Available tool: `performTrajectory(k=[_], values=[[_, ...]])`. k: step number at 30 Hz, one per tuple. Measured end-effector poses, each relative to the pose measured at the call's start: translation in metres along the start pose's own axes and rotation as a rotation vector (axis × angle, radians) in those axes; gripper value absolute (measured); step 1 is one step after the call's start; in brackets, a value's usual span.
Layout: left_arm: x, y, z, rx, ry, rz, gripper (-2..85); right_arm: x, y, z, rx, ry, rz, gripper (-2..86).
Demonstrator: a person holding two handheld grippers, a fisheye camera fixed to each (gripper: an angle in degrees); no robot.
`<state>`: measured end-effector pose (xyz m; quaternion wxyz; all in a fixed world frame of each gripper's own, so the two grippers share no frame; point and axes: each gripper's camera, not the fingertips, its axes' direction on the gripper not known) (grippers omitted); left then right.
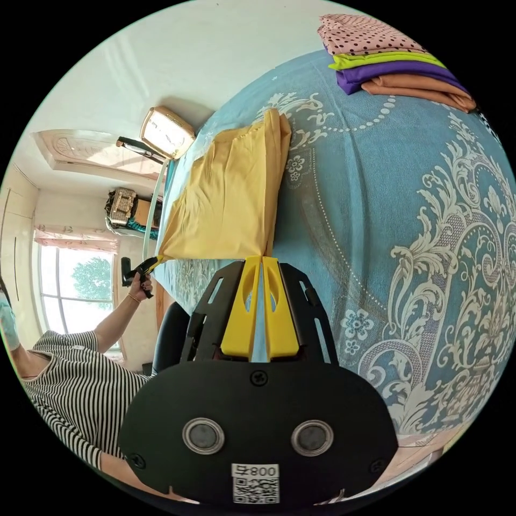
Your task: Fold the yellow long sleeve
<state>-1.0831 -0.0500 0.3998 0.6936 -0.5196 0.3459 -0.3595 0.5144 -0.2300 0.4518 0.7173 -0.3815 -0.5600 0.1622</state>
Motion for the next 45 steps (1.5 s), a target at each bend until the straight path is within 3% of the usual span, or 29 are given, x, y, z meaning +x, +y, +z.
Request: performTrajectory(k=[8,13,22,26,33,39,45], values=[[-0.003,0.038,0.018,-0.066,0.014,0.011,1.0,-0.008,0.063,-0.005,-0.100,-0.047,-0.010,0.1],[-0.007,0.060,0.048,-0.114,-0.066,-0.031,0.8,0.005,0.084,0.001,-0.126,-0.051,0.043,0.1],[0.017,0.105,0.076,0.083,-0.224,-0.095,1.5,0.025,0.084,-0.002,-0.084,-0.098,0.109,0.1],[0.075,0.122,0.124,0.073,-0.069,0.132,4.8,0.035,0.088,-0.005,-0.048,-0.154,0.129,0.2],[0.256,0.164,0.289,-0.230,0.063,0.724,8.2,0.042,0.087,-0.019,-0.006,-0.236,0.123,0.2],[0.361,0.214,0.391,-0.287,-0.183,1.141,9.8,0.040,0.078,-0.030,0.013,-0.309,0.092,0.1],[0.395,0.258,0.460,-0.248,-0.526,1.338,5.3,0.044,0.064,-0.034,0.023,-0.409,0.076,0.3]])
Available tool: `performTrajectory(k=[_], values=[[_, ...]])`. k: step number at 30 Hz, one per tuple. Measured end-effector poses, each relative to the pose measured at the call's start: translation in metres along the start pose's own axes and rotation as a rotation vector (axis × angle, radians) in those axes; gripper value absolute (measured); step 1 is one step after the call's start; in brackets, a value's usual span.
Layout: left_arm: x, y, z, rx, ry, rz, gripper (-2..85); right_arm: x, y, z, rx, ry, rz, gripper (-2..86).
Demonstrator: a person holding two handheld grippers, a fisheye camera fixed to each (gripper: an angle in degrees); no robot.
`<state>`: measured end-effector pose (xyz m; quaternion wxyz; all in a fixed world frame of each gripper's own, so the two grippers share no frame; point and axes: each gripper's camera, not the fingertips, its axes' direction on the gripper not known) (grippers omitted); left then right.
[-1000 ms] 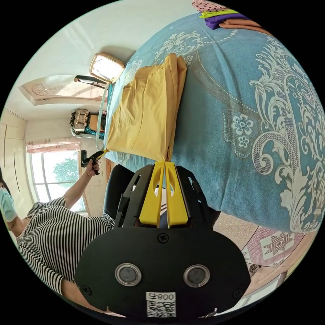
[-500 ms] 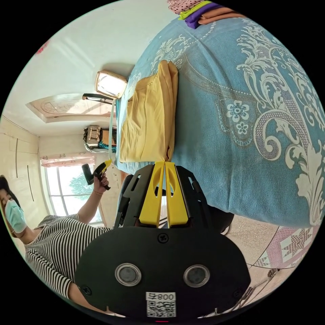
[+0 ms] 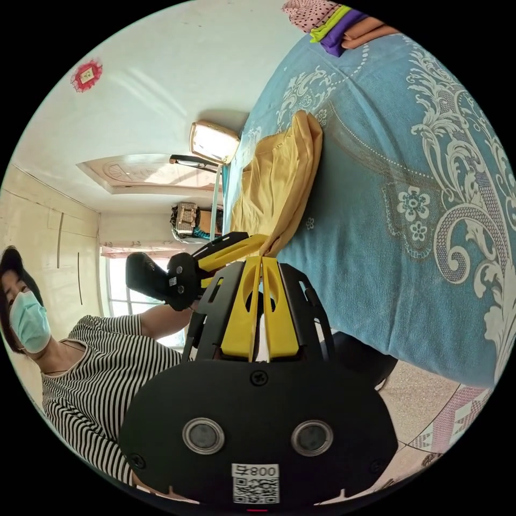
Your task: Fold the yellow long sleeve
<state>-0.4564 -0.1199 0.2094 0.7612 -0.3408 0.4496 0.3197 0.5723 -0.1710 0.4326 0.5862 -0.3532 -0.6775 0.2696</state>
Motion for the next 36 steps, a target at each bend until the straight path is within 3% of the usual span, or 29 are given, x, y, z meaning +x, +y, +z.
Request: performTrajectory(k=[4,9,16,23,36], values=[[0.006,-0.003,0.007,0.025,0.014,-0.064,1.7,-0.003,-0.010,-0.003,0.002,0.001,-0.037,0.8],[-0.012,0.010,0.010,0.104,0.164,-0.290,0.8,0.029,-0.034,-0.029,0.164,-0.036,0.028,5.1],[-0.002,0.003,0.021,0.104,0.164,-0.270,0.6,0.058,-0.125,0.006,0.136,0.018,0.121,10.7],[0.000,0.005,0.033,0.107,0.205,-0.267,0.6,0.060,-0.184,0.046,0.089,0.146,0.144,10.1],[-0.032,0.047,0.023,0.150,0.263,-0.315,0.7,0.068,-0.226,0.101,0.068,0.184,0.133,2.7]])
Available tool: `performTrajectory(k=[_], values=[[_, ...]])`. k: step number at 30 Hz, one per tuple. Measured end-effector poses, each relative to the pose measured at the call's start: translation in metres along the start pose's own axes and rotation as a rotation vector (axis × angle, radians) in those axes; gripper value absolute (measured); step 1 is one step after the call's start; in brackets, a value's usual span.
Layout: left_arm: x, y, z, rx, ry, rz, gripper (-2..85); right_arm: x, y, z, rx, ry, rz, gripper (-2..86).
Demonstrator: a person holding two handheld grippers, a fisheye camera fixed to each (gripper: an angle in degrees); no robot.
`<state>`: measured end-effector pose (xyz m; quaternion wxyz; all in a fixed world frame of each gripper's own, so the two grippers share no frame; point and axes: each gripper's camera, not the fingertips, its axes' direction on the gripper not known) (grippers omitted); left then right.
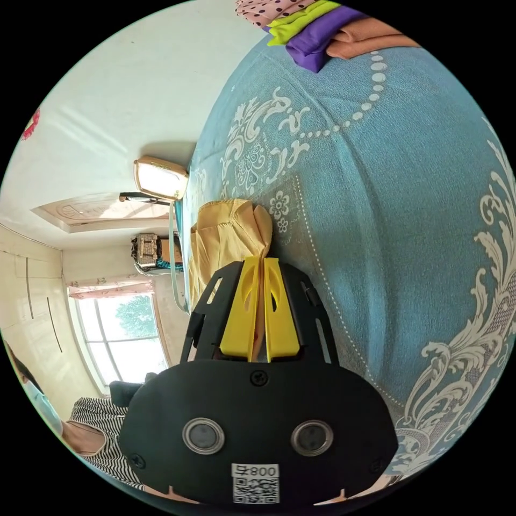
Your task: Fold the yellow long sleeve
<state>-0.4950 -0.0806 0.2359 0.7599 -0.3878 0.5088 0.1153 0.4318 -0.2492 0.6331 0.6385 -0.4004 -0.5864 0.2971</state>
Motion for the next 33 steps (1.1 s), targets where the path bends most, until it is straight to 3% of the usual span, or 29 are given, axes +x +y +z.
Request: performTrajectory(k=[7,15,23,33], values=[[-0.040,0.031,-0.046,0.096,0.037,-0.075,0.7,-0.024,0.012,0.008,0.070,-0.096,-0.061,1.0],[-0.142,0.123,-0.141,0.329,0.156,-0.391,0.5,-0.102,0.022,0.061,0.104,-0.188,-0.225,0.8],[-0.251,0.258,-0.203,0.553,0.282,-0.806,0.6,-0.208,0.011,0.213,-0.051,-0.146,-0.437,0.8],[-0.336,0.380,-0.230,0.644,0.332,-1.157,0.6,-0.249,0.000,0.422,-0.264,0.005,-0.503,0.8]])
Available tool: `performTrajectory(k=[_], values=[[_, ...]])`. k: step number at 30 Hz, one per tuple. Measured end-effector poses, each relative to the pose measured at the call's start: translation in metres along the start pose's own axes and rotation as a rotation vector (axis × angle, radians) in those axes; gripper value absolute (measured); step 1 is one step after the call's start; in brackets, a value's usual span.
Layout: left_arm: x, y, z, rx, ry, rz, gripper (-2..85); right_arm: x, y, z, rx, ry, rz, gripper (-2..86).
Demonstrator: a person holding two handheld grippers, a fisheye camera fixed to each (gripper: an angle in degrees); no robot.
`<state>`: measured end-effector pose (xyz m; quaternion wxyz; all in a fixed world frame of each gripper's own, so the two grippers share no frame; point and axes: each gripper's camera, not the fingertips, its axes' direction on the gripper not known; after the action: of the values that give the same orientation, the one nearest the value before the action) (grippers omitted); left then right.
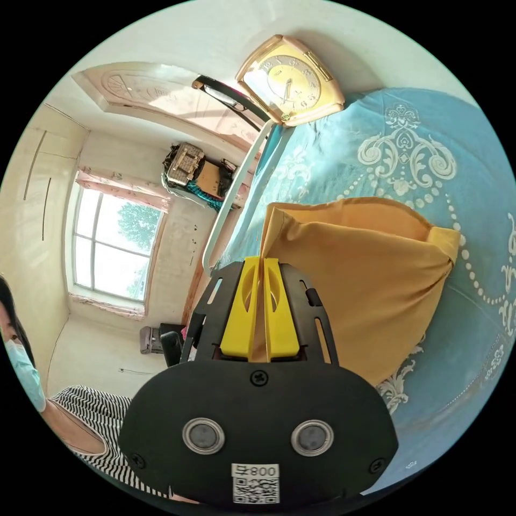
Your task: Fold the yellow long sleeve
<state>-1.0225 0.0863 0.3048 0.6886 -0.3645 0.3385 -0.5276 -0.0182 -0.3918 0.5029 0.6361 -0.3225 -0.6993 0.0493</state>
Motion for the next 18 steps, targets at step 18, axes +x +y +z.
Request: performTrajectory(k=[18], values=[[-0.085,-0.053,-0.090,0.033,0.050,-0.226,1.1,0.069,-0.071,0.220,-0.247,0.135,0.051,1.3]])
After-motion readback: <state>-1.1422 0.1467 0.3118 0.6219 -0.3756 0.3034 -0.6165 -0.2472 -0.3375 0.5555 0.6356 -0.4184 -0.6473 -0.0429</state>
